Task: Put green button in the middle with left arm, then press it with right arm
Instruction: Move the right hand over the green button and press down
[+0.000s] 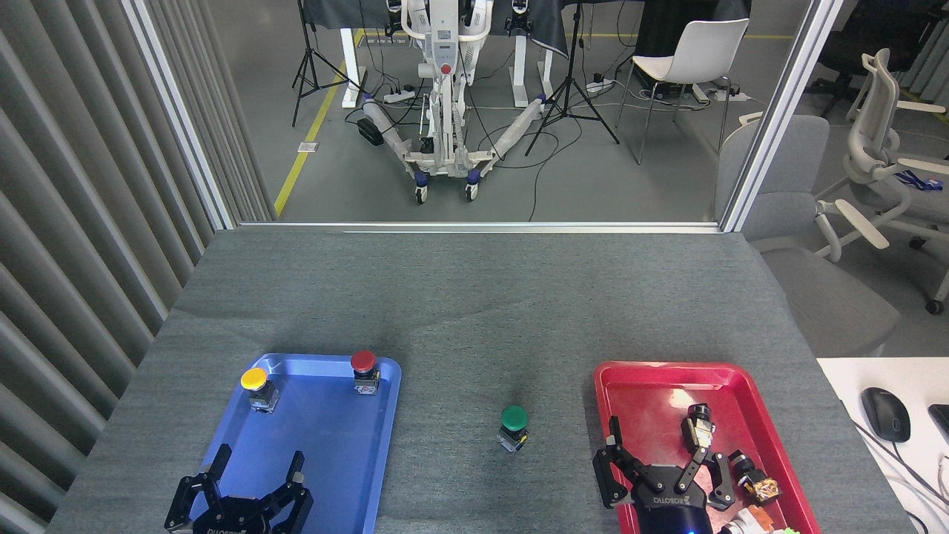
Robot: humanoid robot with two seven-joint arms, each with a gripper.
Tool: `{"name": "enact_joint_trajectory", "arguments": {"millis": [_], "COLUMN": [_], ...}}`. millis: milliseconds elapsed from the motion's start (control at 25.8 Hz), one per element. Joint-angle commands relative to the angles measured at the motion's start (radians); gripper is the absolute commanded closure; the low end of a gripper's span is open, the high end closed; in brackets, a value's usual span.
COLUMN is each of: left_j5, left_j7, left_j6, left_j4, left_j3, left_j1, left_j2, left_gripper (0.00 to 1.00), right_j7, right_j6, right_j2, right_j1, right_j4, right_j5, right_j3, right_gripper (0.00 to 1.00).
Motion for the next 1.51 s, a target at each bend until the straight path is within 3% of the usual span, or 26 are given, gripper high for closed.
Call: {"name": "enact_joint_trajectory", "arguments": {"millis": [0,78,116,233,310,659,1047,1473], "left_j5": [0.008,0.009,0.009,0.009,0.009,0.009,0.018,0.028], "left_j7": [-0.001,-0.001,-0.001,0.000,-0.001,-0.004,-0.006,-0.053], "left_j6": [0.002,0.000,-0.001,-0.024,-0.049,-0.053,-0.056,-0.066], "left_j4": [-0.002,0.001,0.001,0.001,0.000,0.001,-0.002,0.001], "left_j3": [0.028,0.049,0.055,0.058,0.061,0.064,0.135,0.138], "left_j1": [-0.001,0.003,0.006,-0.001,-0.006,-0.001,0.013,-0.006], "left_j2": [0.001,0.004,0.004,0.004,0.004,0.009,0.009,0.007], "left_gripper": [0.01,0.01,0.01,0.00,0.00,0.00,0.00,0.00], "right_j7": [0.002,0.004,0.004,0.022,0.071,0.087,0.084,0.084], "right_j6": [-0.038,-0.082,-0.090,-0.090,-0.084,0.039,0.091,0.134], "right_j2": [-0.004,-0.005,-0.004,-0.002,0.006,0.026,0.026,0.038], "right_j1": [-0.009,-0.027,-0.042,-0.093,-0.139,-0.300,-0.308,-0.309], "right_j4": [0.007,0.007,0.010,0.041,0.098,0.372,0.492,0.519], "right_j5": [-0.001,-0.001,0.007,0.007,0.008,0.008,0.007,-0.003], "right_j3": [0.023,0.062,0.083,0.174,0.211,0.335,0.344,0.335], "right_gripper": [0.34,0.67,0.77,0.95,1.00,1.00,1.00,0.99]}}
